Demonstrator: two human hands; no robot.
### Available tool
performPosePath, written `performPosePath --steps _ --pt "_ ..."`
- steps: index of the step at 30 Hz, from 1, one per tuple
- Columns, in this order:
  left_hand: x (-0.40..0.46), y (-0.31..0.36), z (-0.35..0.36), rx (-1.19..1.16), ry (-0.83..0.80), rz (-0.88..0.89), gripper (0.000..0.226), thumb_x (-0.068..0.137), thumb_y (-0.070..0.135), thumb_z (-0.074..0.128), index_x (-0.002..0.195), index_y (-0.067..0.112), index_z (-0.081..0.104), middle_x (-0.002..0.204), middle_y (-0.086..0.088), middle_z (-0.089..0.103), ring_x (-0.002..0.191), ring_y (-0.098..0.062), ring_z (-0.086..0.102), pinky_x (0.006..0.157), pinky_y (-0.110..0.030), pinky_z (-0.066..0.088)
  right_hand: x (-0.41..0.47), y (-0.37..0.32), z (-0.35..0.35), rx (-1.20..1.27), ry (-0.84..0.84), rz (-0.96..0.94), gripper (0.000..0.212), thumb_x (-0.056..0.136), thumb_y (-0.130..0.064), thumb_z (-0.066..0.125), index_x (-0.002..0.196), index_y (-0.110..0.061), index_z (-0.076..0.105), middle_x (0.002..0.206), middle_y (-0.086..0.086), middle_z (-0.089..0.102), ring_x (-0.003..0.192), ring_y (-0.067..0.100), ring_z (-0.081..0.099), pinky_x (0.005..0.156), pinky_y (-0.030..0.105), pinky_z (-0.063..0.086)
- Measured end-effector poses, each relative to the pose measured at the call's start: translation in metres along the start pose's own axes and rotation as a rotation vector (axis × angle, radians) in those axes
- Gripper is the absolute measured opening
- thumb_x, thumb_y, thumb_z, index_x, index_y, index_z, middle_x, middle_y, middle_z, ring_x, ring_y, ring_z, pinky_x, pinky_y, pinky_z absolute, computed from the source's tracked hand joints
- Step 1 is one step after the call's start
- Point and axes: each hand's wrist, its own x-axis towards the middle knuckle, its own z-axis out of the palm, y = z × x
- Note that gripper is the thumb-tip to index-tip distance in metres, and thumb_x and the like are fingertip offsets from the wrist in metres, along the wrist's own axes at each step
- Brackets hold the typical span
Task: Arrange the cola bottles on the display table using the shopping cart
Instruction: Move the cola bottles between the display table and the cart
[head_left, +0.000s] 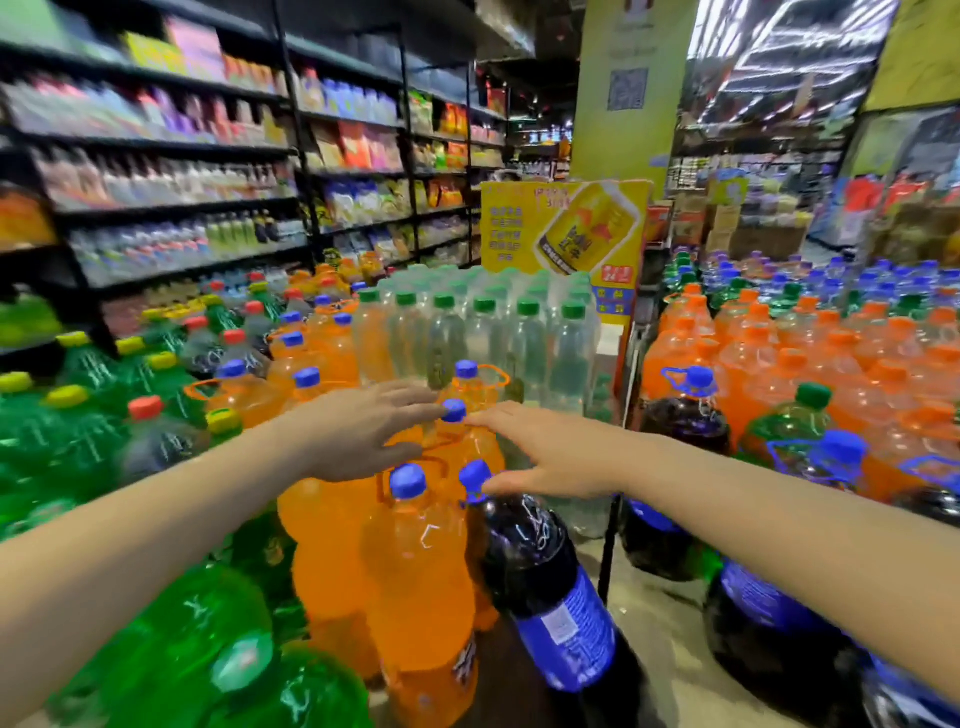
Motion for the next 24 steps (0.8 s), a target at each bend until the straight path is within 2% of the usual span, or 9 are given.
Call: performPosePath --steps 3,6,8,10,12,16,19,21,24 --pt "-0.016 0.002 0.013 0.019 -0.109 -0.043 0.063 0.096 0.058 0.019 0.154 0.033 0.027 0.162 0.008 0.023 0.147 -0.014 0.023 0.114 -0.028 0.022 0.012 -0.011 0.011 0.004 -0.002 -0.021 0.066 0.093 -0.04 0.059 0.148 -0.021 0.028 0.148 0.001 0.037 0.13 0.02 0.041 0.097 0.024 0.031" --pt "-0.022 0.006 0.022 0.02 -0.112 -0.087 0.068 0.091 0.057 0.01 0.154 0.037 0.025 0.161 0.011 0.023 0.146 -0.012 0.024 0.114 -0.029 0.023 0.015 -0.012 0.023 -0.04 -0.045 0.001 0.051 0.094 -0.035 0.058 0.138 -0.018 0.04 0.135 0.005 0.046 0.119 0.025 0.049 0.093 0.034 0.039" --pt "-0.021 0.005 0.024 0.004 -0.104 -0.094 0.06 0.096 0.055 0.015 0.153 0.038 0.025 0.161 0.012 0.024 0.147 -0.012 0.024 0.114 -0.03 0.025 0.014 -0.01 0.028 -0.04 -0.064 0.025 0.04 0.095 -0.032 0.056 0.13 -0.016 0.046 0.127 0.005 0.051 0.111 0.026 0.053 0.091 0.039 0.043" --pt "-0.02 0.005 0.024 -0.017 -0.087 -0.089 0.05 0.104 0.044 0.03 0.153 0.037 0.026 0.16 0.012 0.025 0.147 -0.012 0.025 0.114 -0.031 0.026 0.013 -0.007 0.028 0.001 -0.043 0.041 0.037 0.094 -0.03 0.058 0.127 -0.017 0.048 0.123 0.005 0.056 0.106 0.023 0.054 0.085 0.034 0.042" --pt "-0.021 0.007 0.019 -0.053 -0.071 -0.108 0.049 0.105 0.042 0.034 0.153 0.038 0.026 0.16 0.011 0.027 0.146 -0.013 0.027 0.113 -0.031 0.028 0.008 -0.006 0.026 0.014 -0.028 0.054 0.037 0.093 -0.029 0.059 0.125 -0.016 0.049 0.12 0.006 0.058 0.104 0.022 0.055 0.078 0.03 0.038" --pt "-0.02 0.014 -0.004 -0.153 0.052 -0.179 0.049 0.105 0.042 0.031 0.153 0.037 0.025 0.158 0.01 0.032 0.143 -0.017 0.033 0.109 -0.034 0.035 -0.013 0.001 0.014 0.008 0.007 0.089 0.039 0.092 -0.029 0.061 0.126 -0.016 0.048 0.117 0.003 0.059 0.101 0.022 0.055 0.083 0.033 0.041" --pt "-0.01 0.036 -0.023 -0.203 0.175 -0.126 0.052 0.104 0.046 0.034 0.153 0.034 0.028 0.158 0.009 0.032 0.142 -0.016 0.033 0.11 -0.036 0.036 -0.041 0.012 0.001 0.005 0.029 0.17 0.04 0.09 -0.029 0.064 0.124 -0.015 0.047 0.106 0.001 0.058 0.093 0.02 0.055 0.08 0.032 0.041" --pt "-0.001 0.061 -0.025 -0.19 0.181 -0.05 0.059 0.101 0.05 0.04 0.155 0.03 0.025 0.161 0.008 0.025 0.145 -0.015 0.028 0.112 -0.033 0.03 -0.06 0.02 -0.005 0.011 0.046 0.221 0.042 0.088 -0.031 0.067 0.123 -0.015 0.048 0.109 0.005 0.061 0.091 0.02 0.056 0.082 0.035 0.043" --pt "0.01 0.098 -0.013 -0.166 0.095 0.024 0.078 0.095 0.058 0.049 0.157 0.024 0.016 0.164 0.003 0.013 0.148 -0.018 0.02 0.112 -0.029 0.024 -0.083 0.022 -0.007 0.04 0.056 0.259 0.051 0.087 -0.033 0.068 0.131 -0.017 0.049 0.126 0.005 0.058 0.108 0.02 0.056 0.095 0.033 0.042"
